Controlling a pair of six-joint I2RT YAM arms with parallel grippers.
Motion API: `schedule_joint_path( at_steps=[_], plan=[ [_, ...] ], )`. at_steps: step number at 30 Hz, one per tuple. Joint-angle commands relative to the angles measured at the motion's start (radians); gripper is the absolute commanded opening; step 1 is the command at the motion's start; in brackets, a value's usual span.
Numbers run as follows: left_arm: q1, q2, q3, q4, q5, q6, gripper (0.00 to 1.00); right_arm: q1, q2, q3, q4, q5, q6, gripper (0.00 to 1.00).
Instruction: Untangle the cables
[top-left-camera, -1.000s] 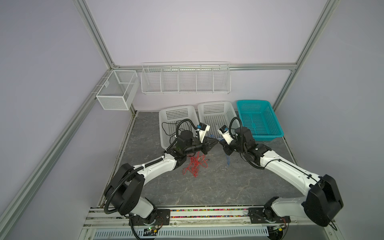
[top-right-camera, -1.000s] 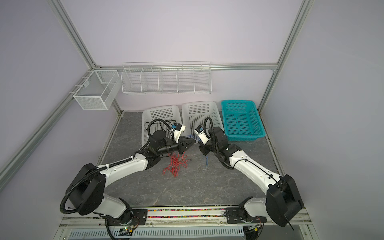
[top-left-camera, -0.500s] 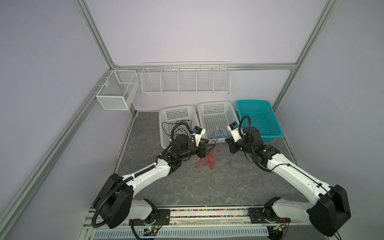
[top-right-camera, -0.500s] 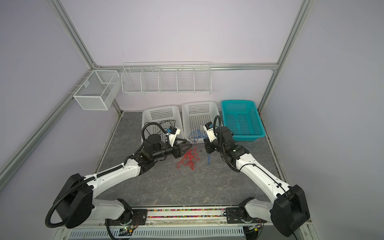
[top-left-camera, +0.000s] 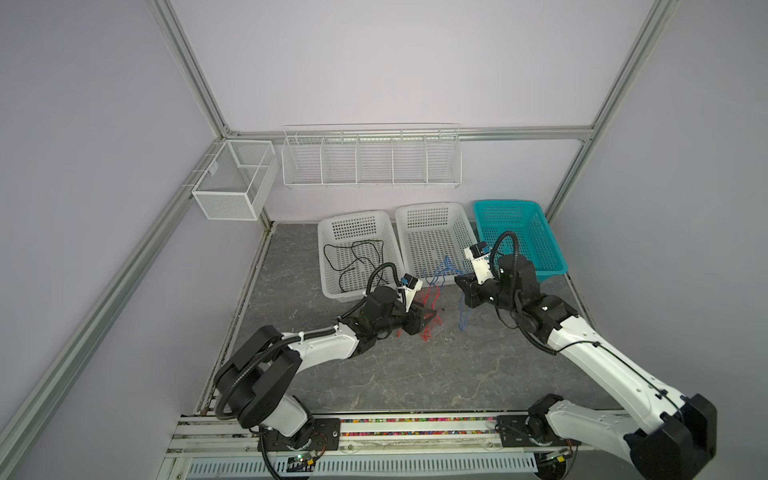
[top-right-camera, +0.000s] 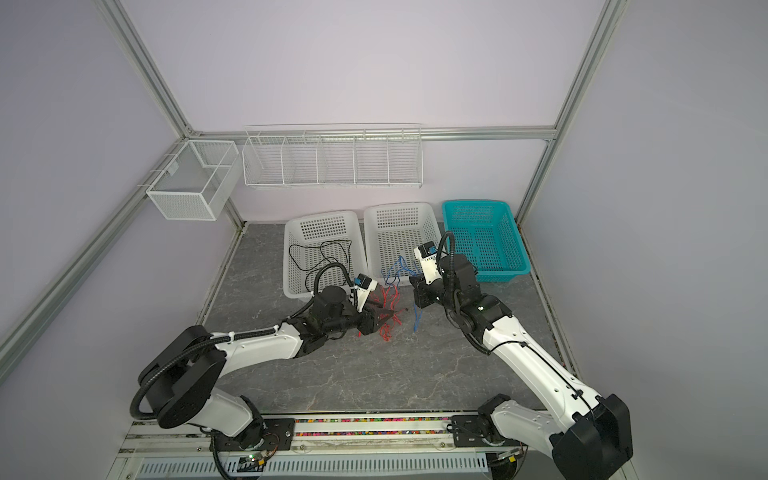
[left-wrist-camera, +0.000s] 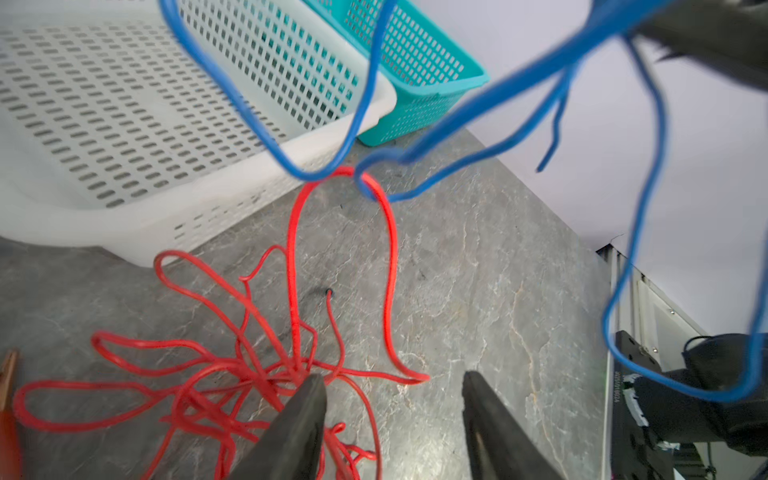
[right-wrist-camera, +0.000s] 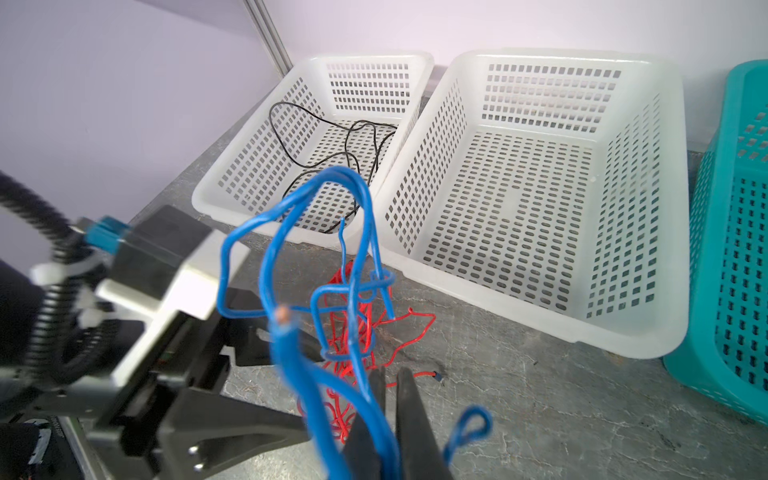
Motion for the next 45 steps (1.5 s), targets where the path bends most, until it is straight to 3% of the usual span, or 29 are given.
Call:
schedule_joint_path(
  at_steps=[1,7,12,15,22,26,32,34,37,45],
  plan=[
    [-0.003,0.056,0.012,0.166,-0.049,-0.079,0.53,0.001,-0.026,0.02,0.002,-0.018,0.022,0.06],
    [-0.004,0.143,0.037,0.308,0.011,-0.142,0.53,0.003,-0.044,0.011,0.002,-0.009,0.024,0.06],
    [-0.005,0.17,0.062,0.342,0.018,-0.163,0.49,0.006,-0.051,0.002,0.01,-0.007,0.03,0.06],
    [-0.006,0.177,0.081,0.332,0.023,-0.165,0.4,0.006,-0.049,0.002,0.009,0.002,0.034,0.06],
    [-0.011,0.199,0.112,0.335,0.048,-0.18,0.38,0.008,-0.047,0.002,0.018,0.013,0.036,0.06],
    [-0.014,0.215,0.117,0.331,0.049,-0.182,0.31,0.007,-0.052,0.002,0.017,0.021,0.036,0.06],
    [-0.014,0.221,0.116,0.33,0.046,-0.185,0.0,0.006,-0.062,-0.003,0.012,0.056,0.035,0.06],
    [-0.014,0.215,0.115,0.325,0.043,-0.182,0.0,0.006,-0.065,-0.005,0.009,0.072,0.036,0.06],
    [-0.014,0.202,0.11,0.313,0.036,-0.171,0.0,0.007,-0.067,-0.007,0.0,0.111,0.04,0.06],
    [-0.014,0.078,0.097,0.126,-0.02,-0.083,0.0,-0.022,-0.023,-0.016,-0.062,0.405,0.093,0.06]
  ],
)
